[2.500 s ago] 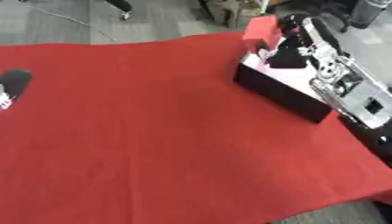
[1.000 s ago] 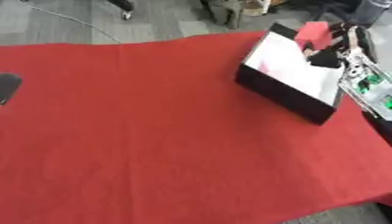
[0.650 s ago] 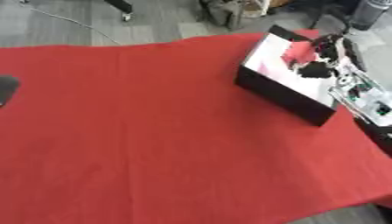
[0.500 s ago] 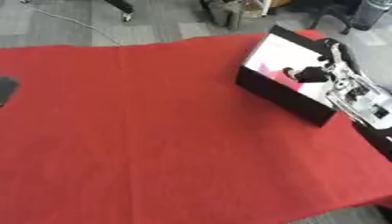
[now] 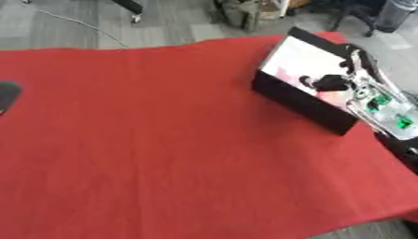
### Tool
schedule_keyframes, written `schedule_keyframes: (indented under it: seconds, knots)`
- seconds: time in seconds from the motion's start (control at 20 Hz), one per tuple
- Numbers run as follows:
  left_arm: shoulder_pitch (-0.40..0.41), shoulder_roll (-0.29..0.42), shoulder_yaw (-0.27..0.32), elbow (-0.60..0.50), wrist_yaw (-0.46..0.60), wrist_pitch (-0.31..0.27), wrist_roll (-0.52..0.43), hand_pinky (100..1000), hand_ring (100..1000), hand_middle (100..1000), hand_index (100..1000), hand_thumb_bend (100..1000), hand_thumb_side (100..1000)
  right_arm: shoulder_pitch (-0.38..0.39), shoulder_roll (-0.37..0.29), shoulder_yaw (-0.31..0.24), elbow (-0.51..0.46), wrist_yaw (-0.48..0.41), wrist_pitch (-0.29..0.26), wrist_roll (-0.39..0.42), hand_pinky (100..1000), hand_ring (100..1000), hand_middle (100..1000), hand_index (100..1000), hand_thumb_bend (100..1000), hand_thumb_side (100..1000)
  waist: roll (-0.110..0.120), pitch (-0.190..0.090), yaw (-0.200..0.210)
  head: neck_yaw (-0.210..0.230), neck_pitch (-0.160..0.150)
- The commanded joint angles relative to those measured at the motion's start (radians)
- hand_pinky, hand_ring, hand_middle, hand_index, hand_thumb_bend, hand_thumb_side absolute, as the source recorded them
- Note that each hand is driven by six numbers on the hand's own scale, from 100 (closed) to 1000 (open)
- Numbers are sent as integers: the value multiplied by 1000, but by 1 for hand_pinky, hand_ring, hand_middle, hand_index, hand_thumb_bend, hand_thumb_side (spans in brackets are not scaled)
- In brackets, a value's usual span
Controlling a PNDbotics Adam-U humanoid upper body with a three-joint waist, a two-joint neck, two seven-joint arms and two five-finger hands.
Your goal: Pick up the objects with one hand, pass them to the other hand, and then place them into the box on the other side of the table.
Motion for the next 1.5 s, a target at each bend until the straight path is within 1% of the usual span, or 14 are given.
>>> schedule_keyframes:
  seconds: [0.05,0.1,0.2,0.25,0.3,0.35,0.45,0.6,0.75,0.85,0.9,1.05,1.2,1.5]
  knots:
    - [-12,9,9,-18,-5,3,3,734,701,637,751,599,459,-14,-40,-29,-32,22,344,-352,810,798,885,870,530,125,-1,-17,-2,6,-4]
    - [-11,10,10,-18,-5,3,5,734,701,637,750,598,459,-18,-39,-38,-49,29,344,-352,804,791,884,866,488,129,-1,-17,-3,8,-4]
    - [-9,12,12,-18,-6,4,8,733,700,636,749,596,458,-32,-36,-66,-107,50,344,-352,789,767,882,847,307,193,-1,-19,-5,15,-1]
    - [-7,13,14,-18,-6,5,10,733,699,636,748,594,457,-40,-34,-82,-147,61,344,-352,779,749,876,823,150,282,-1,-20,-6,19,0]
    - [-6,14,15,-18,-5,6,12,733,699,635,748,593,457,-49,-32,-100,-194,71,344,-352,774,741,873,815,100,320,-1,-21,-7,23,0]
    - [-6,16,17,-18,-5,8,14,733,698,635,748,593,456,-57,-29,-119,-240,80,344,-352,763,729,874,801,100,400,-1,-22,-8,30,1]
    - [-4,20,22,-18,-4,10,20,731,697,634,747,593,456,-79,-30,-143,-309,102,344,-352,756,725,878,796,100,434,-1,-25,-7,50,6]
    - [1,32,36,-18,0,16,31,730,698,636,746,589,455,-128,-45,-112,-330,113,323,-352,770,739,899,812,100,470,-2,-28,0,104,21]
    - [5,63,56,-18,5,27,31,737,709,655,751,585,461,-150,-51,-44,-333,71,181,-352,778,749,922,835,100,386,0,-31,11,166,33]
    - [5,92,66,-18,8,32,15,748,725,675,755,582,468,-155,-51,-7,-333,54,84,-351,771,742,914,822,100,222,1,-33,21,194,40]
    - [4,110,70,-18,14,36,-4,752,732,683,756,578,475,-159,-49,9,-333,54,33,-349,765,736,906,815,105,214,1,-34,26,205,44]
    - [-2,170,70,-17,32,43,-93,773,769,728,765,587,480,-168,-41,36,-333,56,-67,-336,753,718,890,798,145,211,1,-38,37,227,49]
    - [-28,238,65,16,57,49,-253,784,780,736,766,595,456,-176,-37,47,-333,46,-125,-318,745,697,870,788,138,221,-2,-43,45,239,50]
    - [-117,319,31,194,127,36,-503,819,820,759,772,656,323,-177,-31,50,-333,19,-128,-310,741,684,863,779,122,231,-7,-44,44,252,36]
